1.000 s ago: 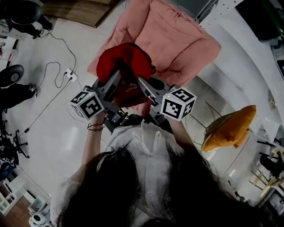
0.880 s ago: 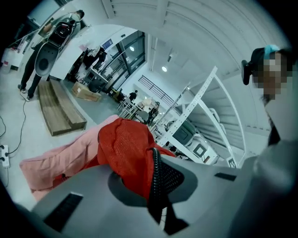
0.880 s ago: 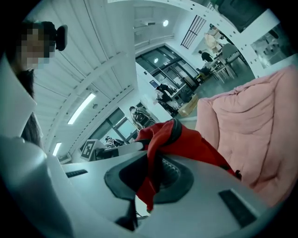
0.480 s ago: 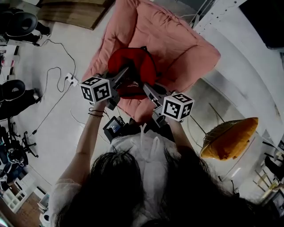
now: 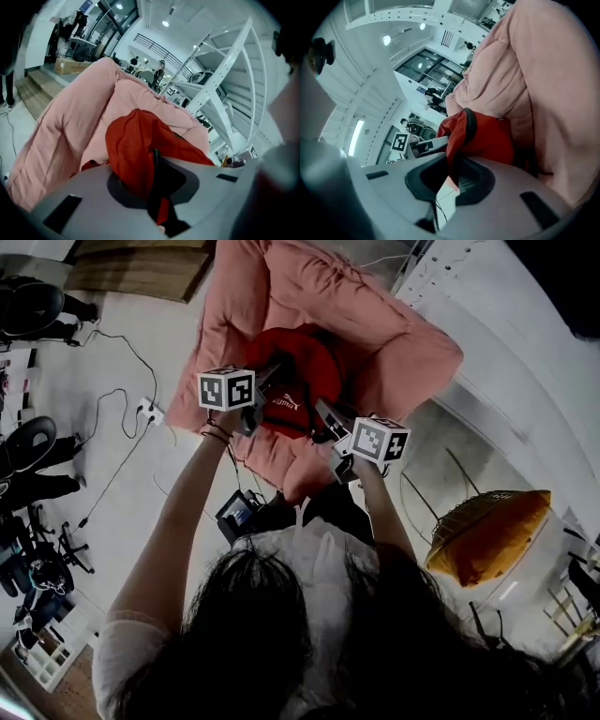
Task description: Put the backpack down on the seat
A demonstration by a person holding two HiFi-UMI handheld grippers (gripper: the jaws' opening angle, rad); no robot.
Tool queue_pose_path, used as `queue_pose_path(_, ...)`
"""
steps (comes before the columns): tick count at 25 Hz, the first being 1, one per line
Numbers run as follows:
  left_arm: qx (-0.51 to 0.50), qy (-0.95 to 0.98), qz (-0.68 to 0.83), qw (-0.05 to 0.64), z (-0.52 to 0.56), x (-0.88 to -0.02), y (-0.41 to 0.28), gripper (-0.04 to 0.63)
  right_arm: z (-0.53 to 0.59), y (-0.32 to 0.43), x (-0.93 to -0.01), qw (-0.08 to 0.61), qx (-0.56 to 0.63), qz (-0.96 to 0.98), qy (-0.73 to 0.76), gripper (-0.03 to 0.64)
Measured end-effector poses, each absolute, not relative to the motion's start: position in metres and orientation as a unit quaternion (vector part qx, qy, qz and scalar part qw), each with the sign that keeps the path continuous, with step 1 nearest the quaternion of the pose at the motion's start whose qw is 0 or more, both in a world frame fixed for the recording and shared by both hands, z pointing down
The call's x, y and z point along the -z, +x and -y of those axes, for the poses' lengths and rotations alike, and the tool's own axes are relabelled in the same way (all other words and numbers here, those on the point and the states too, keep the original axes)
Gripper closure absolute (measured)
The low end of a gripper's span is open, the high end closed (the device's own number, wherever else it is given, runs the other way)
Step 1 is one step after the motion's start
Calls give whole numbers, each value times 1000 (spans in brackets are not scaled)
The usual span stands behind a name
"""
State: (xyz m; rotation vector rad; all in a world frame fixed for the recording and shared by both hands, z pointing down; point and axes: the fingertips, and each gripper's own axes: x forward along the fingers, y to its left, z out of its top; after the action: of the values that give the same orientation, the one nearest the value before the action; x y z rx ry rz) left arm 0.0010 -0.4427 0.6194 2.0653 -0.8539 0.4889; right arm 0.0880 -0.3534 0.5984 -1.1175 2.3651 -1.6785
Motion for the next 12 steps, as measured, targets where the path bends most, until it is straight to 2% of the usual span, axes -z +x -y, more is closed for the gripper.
queue_pose_path(4,-222,784,375,443,446,-675,-25,521,362,98,-636,-16,544,-741,-392,575)
queue_pose_path(9,-282,744,427,428,434,-707,-70,358,360,91,-674,-43,569,-714,-406,575)
queue_pose_path(12,-314,736,436,413,421,-714,-91,318,360,97,-707,-65,583,-687,-429,575)
